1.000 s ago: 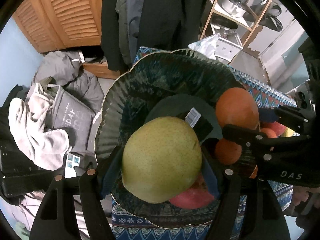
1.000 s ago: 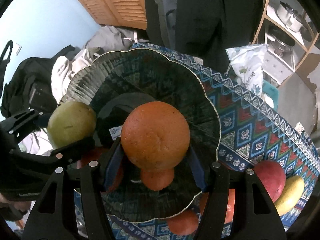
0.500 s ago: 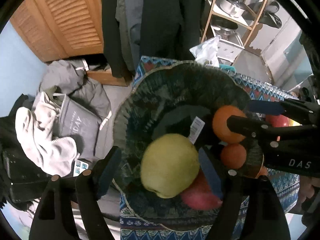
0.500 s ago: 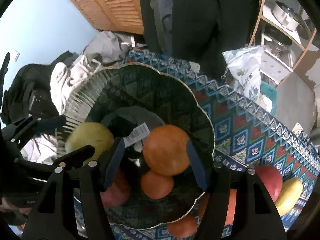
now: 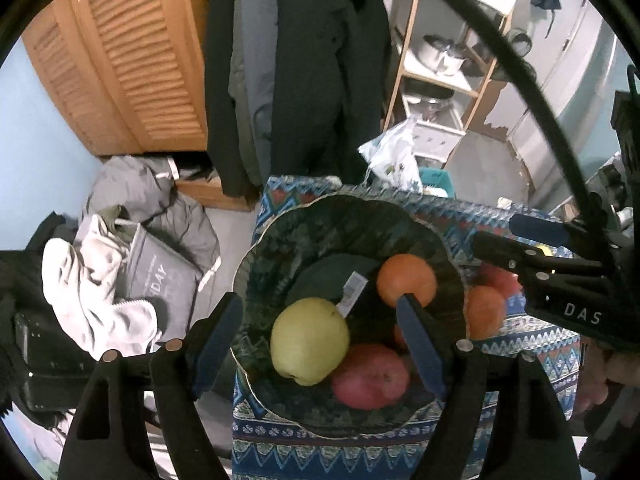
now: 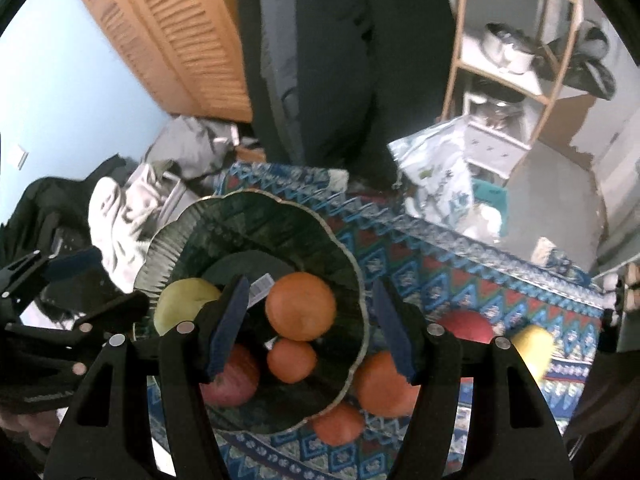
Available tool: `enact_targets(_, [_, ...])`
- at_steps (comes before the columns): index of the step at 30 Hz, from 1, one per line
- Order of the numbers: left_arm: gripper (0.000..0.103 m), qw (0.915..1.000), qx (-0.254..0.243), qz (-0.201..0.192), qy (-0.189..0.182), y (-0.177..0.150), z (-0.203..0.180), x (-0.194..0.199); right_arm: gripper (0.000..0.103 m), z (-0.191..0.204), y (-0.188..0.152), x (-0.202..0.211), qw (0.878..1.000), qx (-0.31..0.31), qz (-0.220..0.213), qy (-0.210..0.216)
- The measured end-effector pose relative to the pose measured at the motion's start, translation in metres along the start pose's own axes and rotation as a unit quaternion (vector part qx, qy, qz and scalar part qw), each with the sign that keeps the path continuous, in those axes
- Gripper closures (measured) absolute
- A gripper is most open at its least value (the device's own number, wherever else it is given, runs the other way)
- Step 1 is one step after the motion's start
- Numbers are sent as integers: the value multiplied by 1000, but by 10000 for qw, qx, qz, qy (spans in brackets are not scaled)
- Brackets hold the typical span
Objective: Organize fruits
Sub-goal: 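Lower both held fruits into the glass plate and open both tools, then lift both tools up and away from the glass plate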
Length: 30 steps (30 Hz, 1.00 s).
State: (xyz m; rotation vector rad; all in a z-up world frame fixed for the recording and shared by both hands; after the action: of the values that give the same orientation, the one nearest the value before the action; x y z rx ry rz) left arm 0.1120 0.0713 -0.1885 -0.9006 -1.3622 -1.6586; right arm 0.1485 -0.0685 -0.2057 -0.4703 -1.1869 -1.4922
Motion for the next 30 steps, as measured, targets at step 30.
enact_targets(30, [16, 9953, -80, -871, -410, 13, -64, 117, 28, -48, -50, 191, 9835, -609, -1404, -966])
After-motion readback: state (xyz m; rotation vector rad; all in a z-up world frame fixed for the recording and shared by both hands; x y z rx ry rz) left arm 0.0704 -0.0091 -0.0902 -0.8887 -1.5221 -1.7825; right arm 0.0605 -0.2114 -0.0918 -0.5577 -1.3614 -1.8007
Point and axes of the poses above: each gripper's, at about its wrist camera, not at the fingertips, and x roughly against the way its jaws point, z to its left, y to its top, the point moved 2 cm from there along -x, roughly the way its jaws point, and after that the axes turned 14 degrees about y, right-handed, at the moved point
